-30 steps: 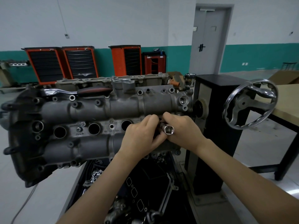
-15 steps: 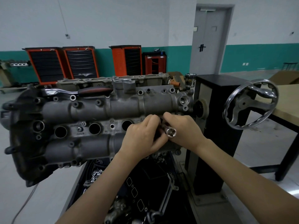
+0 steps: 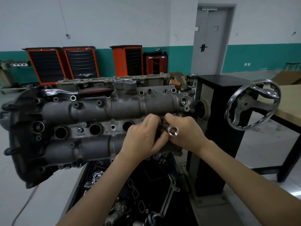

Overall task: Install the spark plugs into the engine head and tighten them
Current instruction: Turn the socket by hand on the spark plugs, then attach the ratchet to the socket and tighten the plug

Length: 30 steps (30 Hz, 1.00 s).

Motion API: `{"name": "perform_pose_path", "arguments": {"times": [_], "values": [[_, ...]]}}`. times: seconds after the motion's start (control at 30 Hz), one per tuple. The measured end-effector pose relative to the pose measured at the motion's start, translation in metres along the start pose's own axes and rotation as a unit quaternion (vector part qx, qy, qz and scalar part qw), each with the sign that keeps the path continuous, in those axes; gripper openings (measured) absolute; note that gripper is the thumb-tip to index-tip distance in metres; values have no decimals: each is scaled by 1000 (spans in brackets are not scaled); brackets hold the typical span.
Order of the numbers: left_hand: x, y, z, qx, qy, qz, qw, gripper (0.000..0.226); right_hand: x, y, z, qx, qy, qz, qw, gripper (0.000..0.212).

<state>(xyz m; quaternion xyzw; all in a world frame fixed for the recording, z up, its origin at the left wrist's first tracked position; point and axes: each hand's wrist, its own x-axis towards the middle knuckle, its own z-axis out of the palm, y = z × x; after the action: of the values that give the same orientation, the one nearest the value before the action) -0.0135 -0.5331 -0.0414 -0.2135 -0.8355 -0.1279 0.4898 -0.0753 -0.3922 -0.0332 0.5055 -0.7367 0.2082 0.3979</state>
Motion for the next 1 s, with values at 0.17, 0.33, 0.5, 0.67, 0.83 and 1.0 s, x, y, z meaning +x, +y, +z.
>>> {"name": "perform_pose_path", "arguments": {"times": [0.17, 0.33, 0.5, 0.67, 0.83, 1.0], "values": [[0, -3, 3, 40, 5, 33, 999, 29, -1, 0, 1, -11, -9, 26, 1000, 22], [-2, -3, 4, 20, 5, 18, 1000, 29, -1, -2, -1, 3, -45, 8, 999, 33], [-1, -2, 2, 7, 8, 21, 1000, 38, -1, -1, -3, 20, -25, 9, 999, 24], [-2, -4, 6, 28, 4, 32, 999, 21, 0, -2, 0, 1, -15, 20, 1000, 24], [-2, -4, 5, 18, 7, 12, 1000, 24, -2, -2, -1, 6, -46, 5, 999, 31], [-1, -2, 1, 21, 10, 29, 999, 43, 0, -1, -2, 13, 1, 25, 1000, 26]]}}
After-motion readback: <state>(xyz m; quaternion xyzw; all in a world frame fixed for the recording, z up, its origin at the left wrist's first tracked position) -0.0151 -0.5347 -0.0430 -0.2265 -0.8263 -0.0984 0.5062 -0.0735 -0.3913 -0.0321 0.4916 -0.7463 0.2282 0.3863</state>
